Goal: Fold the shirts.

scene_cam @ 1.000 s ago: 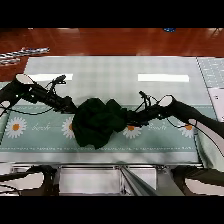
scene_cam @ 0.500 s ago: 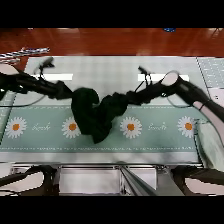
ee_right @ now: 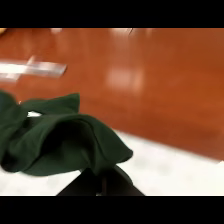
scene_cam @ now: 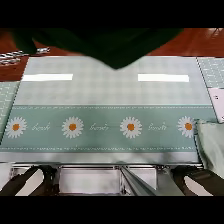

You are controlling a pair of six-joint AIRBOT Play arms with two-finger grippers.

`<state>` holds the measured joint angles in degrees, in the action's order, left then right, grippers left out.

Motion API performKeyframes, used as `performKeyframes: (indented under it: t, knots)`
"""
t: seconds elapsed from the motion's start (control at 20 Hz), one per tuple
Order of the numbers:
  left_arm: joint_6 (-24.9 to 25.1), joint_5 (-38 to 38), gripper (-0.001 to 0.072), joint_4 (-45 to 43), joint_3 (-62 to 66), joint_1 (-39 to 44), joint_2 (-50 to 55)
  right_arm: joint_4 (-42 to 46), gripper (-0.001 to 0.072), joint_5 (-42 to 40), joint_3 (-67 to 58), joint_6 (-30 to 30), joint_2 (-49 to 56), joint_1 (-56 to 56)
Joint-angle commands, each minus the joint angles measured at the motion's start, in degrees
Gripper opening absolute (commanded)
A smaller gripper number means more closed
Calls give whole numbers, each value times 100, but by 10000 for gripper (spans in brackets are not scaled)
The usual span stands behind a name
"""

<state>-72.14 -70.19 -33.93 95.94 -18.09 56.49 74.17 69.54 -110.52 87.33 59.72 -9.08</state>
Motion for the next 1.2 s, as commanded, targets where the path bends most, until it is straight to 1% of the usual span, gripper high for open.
performKeyframes:
  t: [0.0, 0.1, 0.15, 0.25, 0.35, 0.5, 0.65, 0.7, 0.75, 0.8, 0.9, 0.95, 1.0, 1.1, 1.15]
  knots:
    - [-363, -98, 16, -1147, 415, -201, -839, 1224, 19, 192, -505, 166, -1106, 39]
    - [-476, -723, 16, -1429, 358, -199, -1209, 1687, 19, 439, -505, 280, -1556, 39]
    - [-520, -881, 16, -1429, 214, -197, -1405, 1805, 19, 601, -505, 306, -1707, 39]
    - [-575, -927, 16, -1432, -369, -92, -1814, 2149, 19, 1187, -505, 326, -1869, 39]
    - [-643, -953, 16, -1429, -1338, 181, -2205, 2544, 19, 1707, -426, 492, -1888, 39]
    - [-723, -1093, 16, -1408, -3136, 649, -2682, 2358, 19, 1840, 271, 501, -1888, 39]
    - [-721, -1043, 16, -1410, -4992, 1084, -2855, 1862, 19, 1567, 1685, 566, -1827, 39]
    - [-721, -881, 16, -1408, -5541, 1207, -2820, 1700, 19, 1329, 2184, 575, -1755, 39]
    - [-702, -520, 16, -1410, -6092, 1335, -2745, 1572, 19, 1029, 2649, 592, -1631, 39]
    - [-702, -42, 16, -1401, -6533, 1445, -2643, 1521, 18, 693, 3062, 636, -1408, 39]
    - [-702, 1082, 16, -1362, -7082, 1624, -2223, 1469, 18, 221, 3414, 675, -704, 42]
    - [-695, 1526, 17, -1296, -7138, 1696, -1880, 1414, 18, 44, 3403, 675, -275, 42]
    - [-575, 1873, 17, -1141, -7077, 1759, -1486, 1377, 18, -203, 3338, 673, 199, 42]
    - [-140, 2389, 17, -697, -6828, 1821, -693, 1318, 19, -555, 2983, 697, 1134, 48]
    - [-33, 2566, 17, -581, -6605, 1823, -251, 1294, 19, -645, 2684, 787, 1617, 59]
